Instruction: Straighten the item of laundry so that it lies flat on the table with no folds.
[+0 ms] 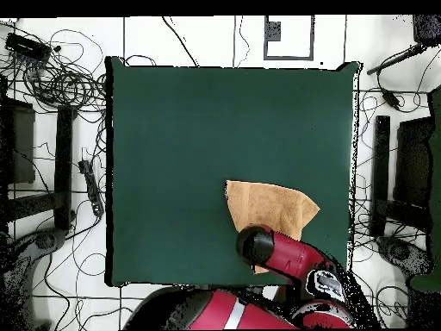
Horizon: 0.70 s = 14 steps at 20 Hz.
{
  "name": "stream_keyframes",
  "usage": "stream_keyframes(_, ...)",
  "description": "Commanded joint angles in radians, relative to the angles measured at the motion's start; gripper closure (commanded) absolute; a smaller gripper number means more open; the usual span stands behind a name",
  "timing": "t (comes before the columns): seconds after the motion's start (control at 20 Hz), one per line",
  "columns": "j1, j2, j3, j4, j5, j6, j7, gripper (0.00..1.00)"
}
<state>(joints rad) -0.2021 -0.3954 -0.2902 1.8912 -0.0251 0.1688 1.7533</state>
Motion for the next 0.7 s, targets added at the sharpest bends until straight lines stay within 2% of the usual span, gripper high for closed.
stream_keyframes(0.05,0.040,0.107,0.265,-0.022,0.122,-0.128,0.273,0.00)
stream_keyframes(0.35,0.004,0.129,0.285,-0.008,0.085,-0.214,0.256,0.00)
stream_keyframes(0.5,0.013,0.103,0.271,0.018,0.065,-0.173,0.229,0.00)
stream_keyframes(0.7,0.014,0.069,0.234,0.091,-0.012,-0.142,0.167,0.00)
